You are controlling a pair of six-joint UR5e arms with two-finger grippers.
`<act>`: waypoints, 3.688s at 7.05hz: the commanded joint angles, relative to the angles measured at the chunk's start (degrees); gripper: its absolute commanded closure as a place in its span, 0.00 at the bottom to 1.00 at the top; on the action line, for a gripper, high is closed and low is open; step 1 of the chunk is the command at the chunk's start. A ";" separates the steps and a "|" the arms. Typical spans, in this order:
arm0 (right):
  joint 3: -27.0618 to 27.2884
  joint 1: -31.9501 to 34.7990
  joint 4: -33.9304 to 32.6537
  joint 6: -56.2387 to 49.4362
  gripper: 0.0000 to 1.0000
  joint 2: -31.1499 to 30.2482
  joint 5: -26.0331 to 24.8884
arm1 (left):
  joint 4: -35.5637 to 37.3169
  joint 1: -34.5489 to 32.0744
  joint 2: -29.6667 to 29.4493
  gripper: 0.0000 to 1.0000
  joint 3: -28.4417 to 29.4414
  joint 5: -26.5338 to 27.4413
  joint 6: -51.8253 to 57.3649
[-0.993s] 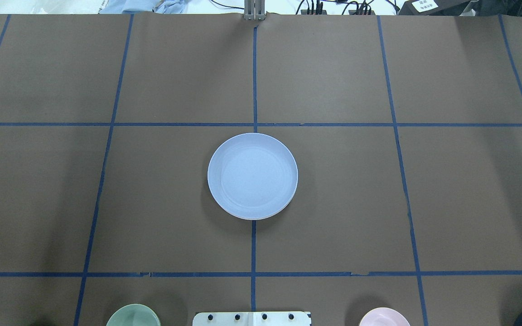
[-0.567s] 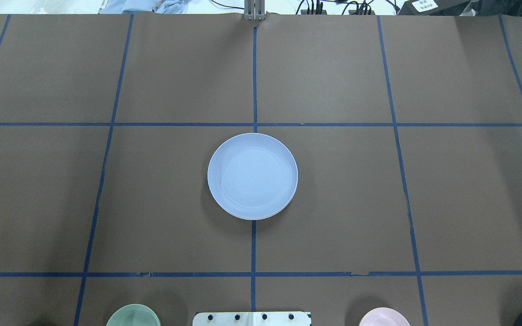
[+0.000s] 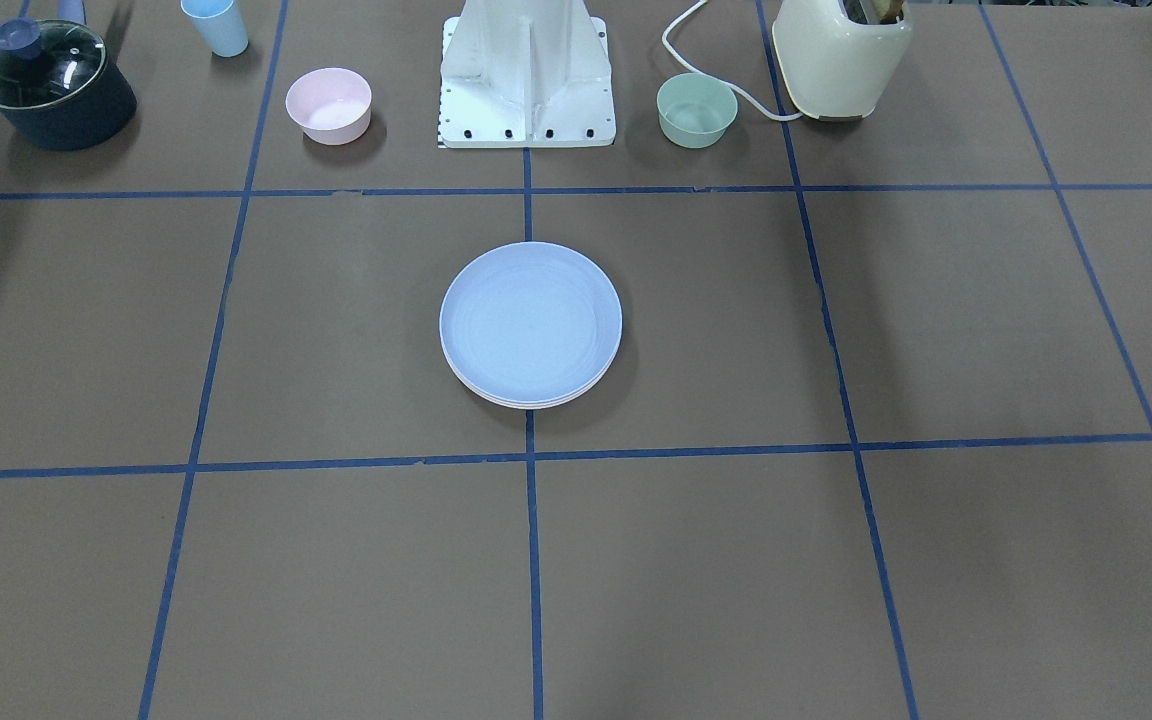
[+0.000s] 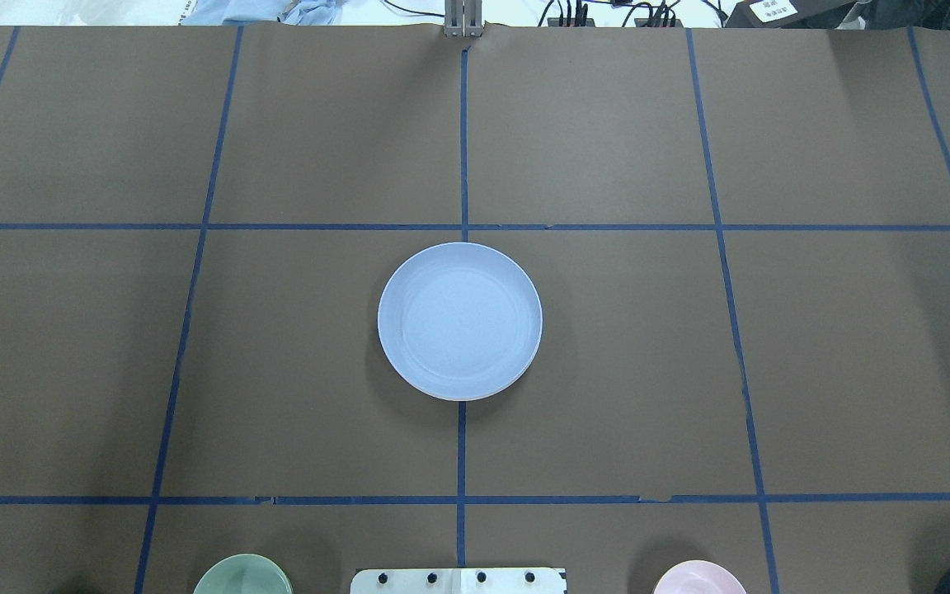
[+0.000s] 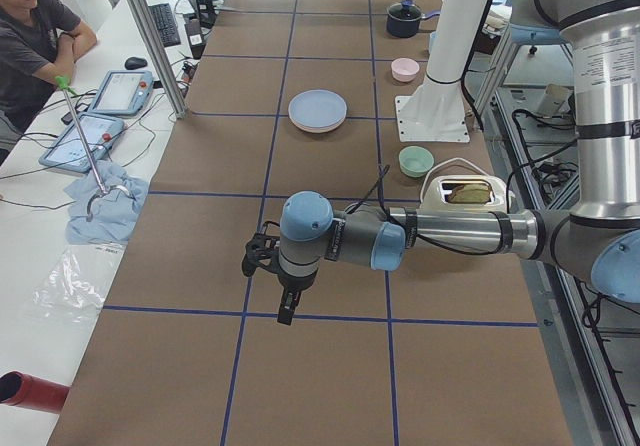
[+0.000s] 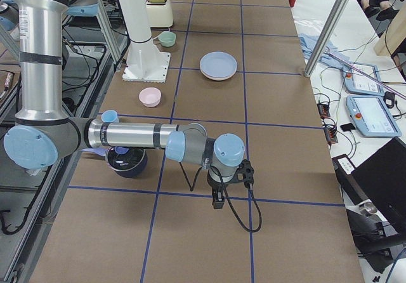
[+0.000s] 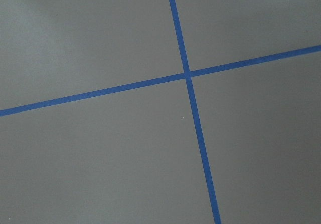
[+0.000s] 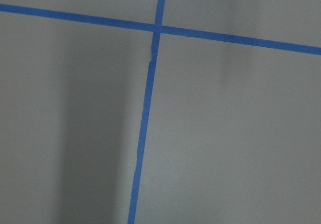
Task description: Stack three plates with pink and blue
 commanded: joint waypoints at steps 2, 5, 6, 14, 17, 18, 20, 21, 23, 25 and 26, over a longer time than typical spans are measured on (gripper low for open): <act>0.11 1.77 1.56 1.43 0.00 -0.29 0.60 | -0.10 0.21 0.00 0.00 0.24 0.25 -0.04; 0.20 2.57 1.65 1.43 0.00 0.50 0.25 | -0.27 0.22 -0.35 0.00 0.94 0.69 -0.13; 0.29 2.57 1.65 1.43 0.00 0.51 0.17 | -0.28 0.22 -0.35 0.00 0.94 0.69 -0.22; 1.26 2.92 1.73 7.93 0.00 1.65 0.25 | -0.62 0.39 -0.61 0.00 1.30 0.77 -8.08; 1.08 2.92 1.73 7.93 0.00 1.39 -0.01 | -0.80 0.39 -0.70 0.00 1.56 0.69 -8.13; 1.08 2.92 1.73 7.93 0.00 1.38 -0.27 | -0.89 0.39 -0.70 0.00 1.47 0.69 -8.13; 0.99 2.57 1.82 7.93 0.00 1.47 -3.24 | -0.89 0.39 -0.79 0.00 1.47 0.69 -8.13; 0.99 2.57 1.91 7.93 0.00 1.47 -3.87 | -0.89 0.39 -0.79 0.00 1.47 0.69 -8.13; -5.56 2.57 12.30 10.11 0.00 0.95 -3.36 | -0.89 0.39 -0.79 0.00 1.47 0.69 -8.13; -5.44 2.57 16.06 13.72 0.00 1.03 -0.30 | -0.89 0.39 -0.79 0.00 1.47 0.69 -8.13; -4.90 2.66 15.62 13.73 0.00 0.69 2.33 | -0.89 0.39 -0.79 0.00 1.47 0.69 -8.13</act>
